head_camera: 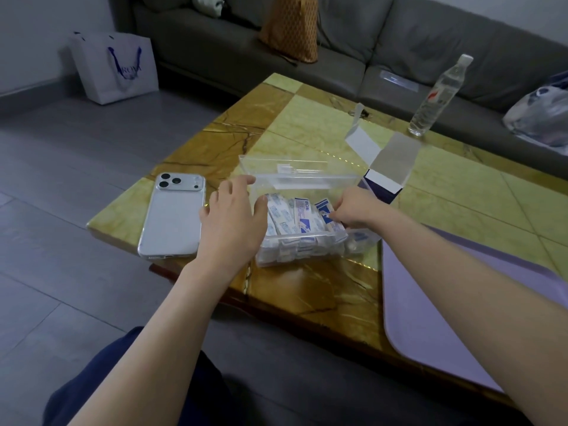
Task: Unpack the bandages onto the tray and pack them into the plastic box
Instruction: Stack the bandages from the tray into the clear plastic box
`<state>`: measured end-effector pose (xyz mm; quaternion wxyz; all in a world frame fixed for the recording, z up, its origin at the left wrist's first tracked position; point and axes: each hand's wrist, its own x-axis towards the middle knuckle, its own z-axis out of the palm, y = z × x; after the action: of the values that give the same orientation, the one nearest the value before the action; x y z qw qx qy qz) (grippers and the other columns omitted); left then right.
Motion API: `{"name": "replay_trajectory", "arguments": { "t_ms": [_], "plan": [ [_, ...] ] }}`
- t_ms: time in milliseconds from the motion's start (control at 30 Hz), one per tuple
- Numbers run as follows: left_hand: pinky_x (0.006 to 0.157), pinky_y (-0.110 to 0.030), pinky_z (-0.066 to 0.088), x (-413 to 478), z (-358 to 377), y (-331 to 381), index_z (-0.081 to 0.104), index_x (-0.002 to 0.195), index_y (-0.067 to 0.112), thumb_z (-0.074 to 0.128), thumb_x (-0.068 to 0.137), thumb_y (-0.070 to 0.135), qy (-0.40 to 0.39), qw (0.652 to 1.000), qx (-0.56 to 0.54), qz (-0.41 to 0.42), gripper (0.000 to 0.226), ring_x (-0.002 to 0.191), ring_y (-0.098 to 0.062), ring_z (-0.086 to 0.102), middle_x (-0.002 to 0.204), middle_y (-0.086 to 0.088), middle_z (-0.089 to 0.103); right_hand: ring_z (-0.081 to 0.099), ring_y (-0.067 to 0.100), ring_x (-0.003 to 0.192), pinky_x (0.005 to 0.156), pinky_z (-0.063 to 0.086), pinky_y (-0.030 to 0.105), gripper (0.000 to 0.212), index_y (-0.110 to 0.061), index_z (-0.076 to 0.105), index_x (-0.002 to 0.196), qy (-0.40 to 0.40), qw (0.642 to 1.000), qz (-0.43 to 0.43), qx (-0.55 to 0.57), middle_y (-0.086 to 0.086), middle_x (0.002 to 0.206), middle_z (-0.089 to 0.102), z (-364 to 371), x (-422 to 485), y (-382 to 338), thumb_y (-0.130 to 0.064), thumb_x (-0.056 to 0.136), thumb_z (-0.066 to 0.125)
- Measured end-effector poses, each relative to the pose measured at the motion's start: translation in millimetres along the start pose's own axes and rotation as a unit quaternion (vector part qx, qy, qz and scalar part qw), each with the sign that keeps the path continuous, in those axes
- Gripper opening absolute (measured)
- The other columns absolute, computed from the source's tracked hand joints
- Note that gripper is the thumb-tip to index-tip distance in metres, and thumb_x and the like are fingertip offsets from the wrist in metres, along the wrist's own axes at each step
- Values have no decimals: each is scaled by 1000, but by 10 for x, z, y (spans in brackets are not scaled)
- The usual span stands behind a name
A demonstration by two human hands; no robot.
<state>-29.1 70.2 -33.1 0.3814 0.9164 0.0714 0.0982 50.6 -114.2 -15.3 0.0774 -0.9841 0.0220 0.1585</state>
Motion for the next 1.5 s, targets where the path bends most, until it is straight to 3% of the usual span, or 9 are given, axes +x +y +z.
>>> {"name": "replay_trajectory", "arguments": {
  "t_ms": [367, 567, 667, 733, 867, 967, 1067, 1233, 1500],
  "plan": [
    [101, -42, 28, 0, 2, -5, 37, 134, 22, 40, 98, 33, -3, 1000, -2, 3, 38, 121, -22, 40, 130, -3, 45, 44, 12, 53, 45, 31, 24, 35, -14, 42, 56, 33, 996, -25, -82, 0, 58, 46, -19, -33, -18, -12, 90, 52],
    [102, -42, 28, -16, 8, -12, 36, 135, 23, 38, 99, 32, -5, 1000, -7, 6, 37, 123, -22, 39, 131, -3, 45, 49, 25, 73, 52, 33, 23, 26, -9, 43, 66, 107, 986, -8, -129, 8, 81, 52, -67, -109, -87, -10, 91, 50],
    [103, -43, 28, -18, 5, -14, 36, 135, 22, 35, 99, 31, -6, 1000, -14, 9, 37, 124, -22, 38, 132, -3, 45, 58, 29, 75, 62, 45, 29, 17, -5, 60, 81, 148, 986, -47, -63, 11, 87, 64, -65, -111, -158, -7, 90, 46],
    [104, -44, 29, -15, 4, -17, 36, 135, 23, 34, 100, 31, -8, 1000, -15, 9, 37, 124, -21, 38, 132, -3, 45, 64, 31, 78, 70, 55, 37, 23, -2, 67, 90, 112, 991, -70, 20, 14, 86, 68, -45, -118, -225, -9, 91, 45],
    [104, -43, 28, -22, 5, -16, 36, 136, 23, 33, 100, 32, -11, 1000, -14, 10, 37, 125, -22, 38, 133, -4, 45, 66, 36, 89, 79, 55, 48, 27, 12, 62, 105, 49, 990, -77, 104, 25, 100, 66, -10, -126, -331, -7, 92, 49],
    [104, -43, 29, -22, 4, -32, 35, 136, 24, 33, 100, 32, -13, 1000, -10, 10, 38, 125, -22, 37, 133, -4, 45, 64, 35, 94, 84, 54, 46, 29, 12, 58, 112, 48, 988, -80, 125, 25, 107, 64, 0, -130, -371, -8, 92, 50],
    [104, -43, 30, -16, 5, -43, 34, 136, 25, 33, 100, 32, -16, 1000, -8, 10, 37, 125, -22, 37, 132, -4, 45, 60, 27, 102, 90, 50, 34, 29, -2, 54, 121, 54, 981, -98, 160, 15, 117, 60, 15, -163, -378, -10, 94, 48],
    [105, -44, 30, -12, 2, -44, 34, 136, 25, 33, 100, 32, -16, 1000, -7, 10, 37, 125, -23, 37, 133, -5, 45, 56, 23, 105, 81, 42, 25, 32, -5, 51, 126, 75, 983, -99, 133, 12, 122, 57, 28, -183, -351, -11, 95, 47],
    [104, -43, 28, -4, 13, -42, 34, 136, 24, 33, 100, 31, -15, 1000, -4, 6, 37, 126, -24, 36, 133, -5, 45, 54, 18, 99, 78, 40, 24, 25, -10, 53, 120, 123, 973, -119, 157, 7, 119, 57, 51, -262, -437, -12, 96, 43]
  ]
}}
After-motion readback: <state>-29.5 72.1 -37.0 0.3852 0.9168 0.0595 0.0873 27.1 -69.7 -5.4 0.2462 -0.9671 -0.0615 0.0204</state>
